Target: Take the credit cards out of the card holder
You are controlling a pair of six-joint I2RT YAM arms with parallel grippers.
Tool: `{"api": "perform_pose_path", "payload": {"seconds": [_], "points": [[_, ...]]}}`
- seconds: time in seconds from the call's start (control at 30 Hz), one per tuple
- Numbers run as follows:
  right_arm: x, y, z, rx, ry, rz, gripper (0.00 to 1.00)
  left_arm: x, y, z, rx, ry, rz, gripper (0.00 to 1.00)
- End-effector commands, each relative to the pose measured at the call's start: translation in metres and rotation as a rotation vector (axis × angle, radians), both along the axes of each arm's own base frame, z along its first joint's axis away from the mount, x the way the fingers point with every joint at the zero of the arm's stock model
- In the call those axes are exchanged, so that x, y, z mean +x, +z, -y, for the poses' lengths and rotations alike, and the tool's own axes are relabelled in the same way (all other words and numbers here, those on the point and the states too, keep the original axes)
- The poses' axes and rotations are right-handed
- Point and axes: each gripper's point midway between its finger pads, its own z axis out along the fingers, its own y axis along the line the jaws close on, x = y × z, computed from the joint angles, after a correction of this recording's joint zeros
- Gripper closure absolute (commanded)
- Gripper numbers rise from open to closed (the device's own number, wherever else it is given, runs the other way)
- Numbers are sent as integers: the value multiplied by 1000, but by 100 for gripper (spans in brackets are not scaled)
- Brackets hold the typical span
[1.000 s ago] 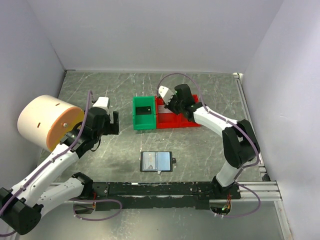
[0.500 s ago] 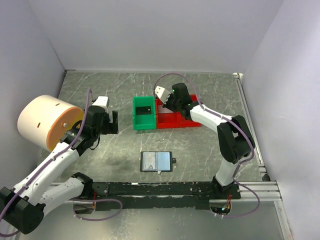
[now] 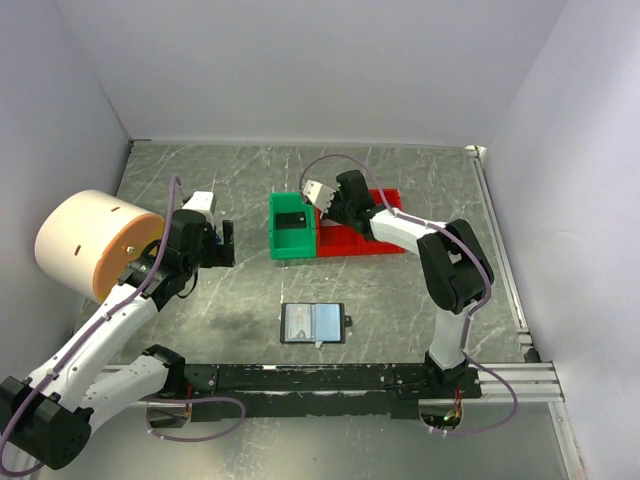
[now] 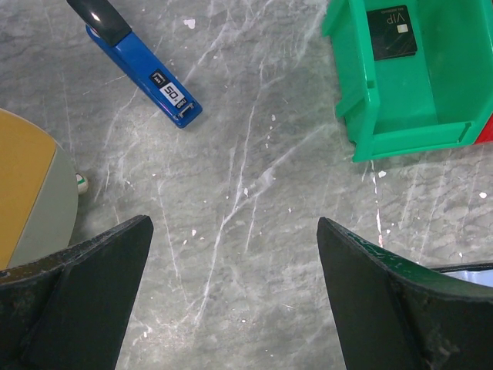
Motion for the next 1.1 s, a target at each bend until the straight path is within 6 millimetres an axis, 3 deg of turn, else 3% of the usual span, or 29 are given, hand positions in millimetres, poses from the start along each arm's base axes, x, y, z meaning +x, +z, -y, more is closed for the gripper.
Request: {"api": "perform_pose_path", "payload": {"seconds": [0.0,0.53,0.77,1.07], "points": [[13,6,2,-75,7,92,100,6,10,2,-21,-18,38,0],[11,-23,-2,-136,21,57,95,7,12,-3,-24,-3,43,0],[0,-22,-5,-108,50,31,74,7,10,-1,-25,-13,35,0],[1,-14,-3,-120,46,41,66,8,8,0,-28,-18,26,0]]}}
